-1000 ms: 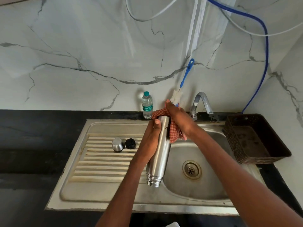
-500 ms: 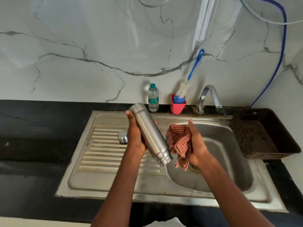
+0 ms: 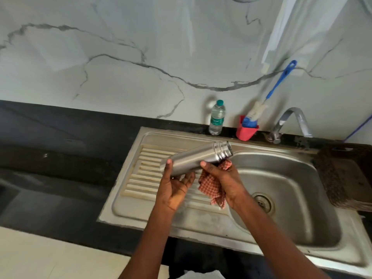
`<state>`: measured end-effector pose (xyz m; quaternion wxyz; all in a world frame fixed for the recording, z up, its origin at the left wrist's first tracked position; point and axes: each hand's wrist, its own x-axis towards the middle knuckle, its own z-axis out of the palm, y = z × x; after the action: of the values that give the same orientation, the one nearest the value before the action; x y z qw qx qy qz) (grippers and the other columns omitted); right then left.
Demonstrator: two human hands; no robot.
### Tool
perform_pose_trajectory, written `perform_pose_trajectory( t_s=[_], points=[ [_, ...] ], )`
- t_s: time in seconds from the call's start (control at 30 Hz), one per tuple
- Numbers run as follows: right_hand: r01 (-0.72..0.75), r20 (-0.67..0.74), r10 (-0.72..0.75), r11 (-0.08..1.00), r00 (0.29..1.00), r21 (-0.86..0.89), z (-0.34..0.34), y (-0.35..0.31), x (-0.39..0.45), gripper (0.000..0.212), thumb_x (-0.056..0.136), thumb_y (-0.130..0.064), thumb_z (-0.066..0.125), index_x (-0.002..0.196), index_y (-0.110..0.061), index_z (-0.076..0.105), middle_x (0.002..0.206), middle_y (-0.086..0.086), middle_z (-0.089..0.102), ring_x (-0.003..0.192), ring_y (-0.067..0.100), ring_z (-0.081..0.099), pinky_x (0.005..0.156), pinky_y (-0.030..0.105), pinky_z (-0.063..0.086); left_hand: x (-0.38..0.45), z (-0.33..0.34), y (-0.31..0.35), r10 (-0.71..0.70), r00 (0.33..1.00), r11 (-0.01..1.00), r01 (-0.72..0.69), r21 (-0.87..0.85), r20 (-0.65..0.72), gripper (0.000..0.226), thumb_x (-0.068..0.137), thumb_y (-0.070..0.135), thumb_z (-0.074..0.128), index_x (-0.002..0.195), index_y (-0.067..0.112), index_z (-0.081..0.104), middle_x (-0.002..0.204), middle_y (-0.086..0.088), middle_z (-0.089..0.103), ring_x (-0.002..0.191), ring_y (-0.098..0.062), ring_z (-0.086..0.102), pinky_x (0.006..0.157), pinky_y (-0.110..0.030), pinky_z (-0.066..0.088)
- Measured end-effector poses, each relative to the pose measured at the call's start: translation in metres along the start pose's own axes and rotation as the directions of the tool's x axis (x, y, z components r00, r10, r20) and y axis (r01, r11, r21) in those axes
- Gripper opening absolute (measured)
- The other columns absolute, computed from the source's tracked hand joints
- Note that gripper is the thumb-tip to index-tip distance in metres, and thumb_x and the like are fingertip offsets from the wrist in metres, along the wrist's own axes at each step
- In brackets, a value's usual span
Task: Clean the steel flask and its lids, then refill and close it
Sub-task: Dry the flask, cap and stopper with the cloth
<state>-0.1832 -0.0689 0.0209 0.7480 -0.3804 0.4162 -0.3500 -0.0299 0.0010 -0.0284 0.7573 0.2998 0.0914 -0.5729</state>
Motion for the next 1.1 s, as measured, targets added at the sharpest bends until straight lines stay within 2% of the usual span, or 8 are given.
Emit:
perform_pose_trajectory(
  t_s=[0.17, 0.3, 0.43, 0.57, 0.73, 0.87, 1.0, 1.1],
  points=[
    [0.124, 0.065, -0.117, 0.985, 0.991, -0.118, 0.037, 0.001, 0.006, 0.047, 0.073, -0.002, 0.089, 0.116, -0.007, 0.071, 0.108, 0.013, 0.078, 0.099, 0.030, 0.075, 0.083, 0.039, 0.062, -0.001, -0.051, 0.050, -0.096, 0.995, 0.912, 0.085, 0.402, 0.007, 0.113, 0.050, 0.048, 0.105, 0.145, 0.011, 0.056, 0.135, -0.021, 0.068, 0.118, -0.033, 0.070, 0.096, -0.045, 0.061],
    [0.284, 0.161, -0.236, 0.856, 0.958, -0.433, 0.059, 0.017, 0.023, 0.055, 0.065, -0.017, 0.098, 0.114, -0.021, 0.073, 0.106, -0.001, 0.079, 0.099, 0.019, 0.075, 0.092, 0.040, 0.059, 0.002, -0.080, 0.096, 0.044, 0.988, 0.592, -0.144, 0.793, 0.147, 0.084, 0.079, 0.026, 0.091, 0.150, 0.046, 0.050, 0.144, -0.001, 0.062, 0.130, -0.023, 0.063, 0.105, -0.046, 0.054],
    [0.342, 0.223, -0.260, 0.694, 0.939, -0.634, 0.079, 0.043, 0.029, 0.067, 0.059, -0.026, 0.100, 0.120, -0.028, 0.072, 0.103, -0.016, 0.077, 0.096, 0.002, 0.072, 0.091, 0.030, 0.057, 0.011, -0.083, 0.110, 0.016, 0.970, 0.372, -0.231, 0.899, 0.242, 0.083, 0.079, 0.008, 0.090, 0.145, 0.044, 0.057, 0.139, 0.010, 0.067, 0.132, -0.012, 0.060, 0.104, -0.036, 0.056],
    [0.361, 0.264, -0.246, 0.648, 0.933, -0.670, 0.094, 0.059, 0.032, 0.075, 0.057, -0.036, 0.100, 0.125, -0.030, 0.069, 0.107, -0.017, 0.075, 0.100, -0.002, 0.070, 0.093, 0.029, 0.057, 0.024, -0.088, 0.108, 0.065, 0.967, 0.223, -0.256, 0.941, 0.248, 0.087, 0.072, 0.008, 0.093, 0.146, 0.035, 0.057, 0.131, 0.007, 0.071, 0.125, -0.015, 0.064, 0.097, -0.038, 0.061],
    [0.349, 0.273, -0.217, 0.592, 0.937, -0.727, 0.103, 0.065, 0.036, 0.077, 0.055, -0.044, 0.098, 0.126, -0.037, 0.068, 0.107, -0.023, 0.075, 0.102, -0.007, 0.068, 0.097, 0.028, 0.055, 0.031, -0.097, 0.105, 0.119, 0.967, 0.164, -0.242, 0.956, 0.224, 0.085, 0.060, 0.026, 0.089, 0.139, 0.034, 0.060, 0.124, 0.009, 0.074, 0.117, -0.018, 0.070, 0.096, -0.049, 0.061],
    [0.344, 0.281, -0.199, 0.591, 0.939, -0.730, 0.102, 0.068, 0.040, 0.079, 0.056, -0.044, 0.099, 0.128, -0.037, 0.067, 0.110, -0.022, 0.074, 0.104, -0.007, 0.067, 0.098, 0.028, 0.055, 0.030, -0.100, 0.100, 0.166, 0.963, 0.181, -0.241, 0.953, 0.212, 0.079, 0.071, 0.005, 0.086, 0.141, 0.029, 0.059, 0.124, 0.005, 0.073, 0.117, -0.021, 0.069, 0.081, -0.029, 0.062],
    [0.358, 0.322, -0.171, 0.596, 0.931, -0.718, 0.098, 0.066, 0.041, 0.080, 0.061, -0.040, 0.098, 0.133, -0.040, 0.063, 0.114, -0.028, 0.070, 0.111, -0.006, 0.064, 0.098, 0.023, 0.051, 0.027, -0.099, 0.095, 0.187, 0.960, 0.160, -0.241, 0.957, 0.210, 0.078, 0.075, 0.001, 0.086, 0.141, 0.031, 0.058, 0.127, 0.012, 0.071, 0.119, -0.012, 0.066, 0.089, -0.021, 0.054],
    [0.353, 0.330, -0.151, 0.593, 0.932, -0.724, 0.086, 0.067, 0.045, 0.079, 0.068, -0.028, 0.095, 0.139, -0.033, 0.060, 0.125, -0.019, 0.068, 0.117, -0.002, 0.062, 0.100, 0.021, 0.048, 0.023, -0.100, 0.089, 0.230, 0.952, 0.158, -0.240, 0.958, 0.201, 0.082, 0.074, 0.003, 0.089, 0.143, 0.033, 0.055, 0.132, 0.014, 0.068, 0.125, -0.010, 0.062, 0.092, -0.016, 0.052]
  ],
)
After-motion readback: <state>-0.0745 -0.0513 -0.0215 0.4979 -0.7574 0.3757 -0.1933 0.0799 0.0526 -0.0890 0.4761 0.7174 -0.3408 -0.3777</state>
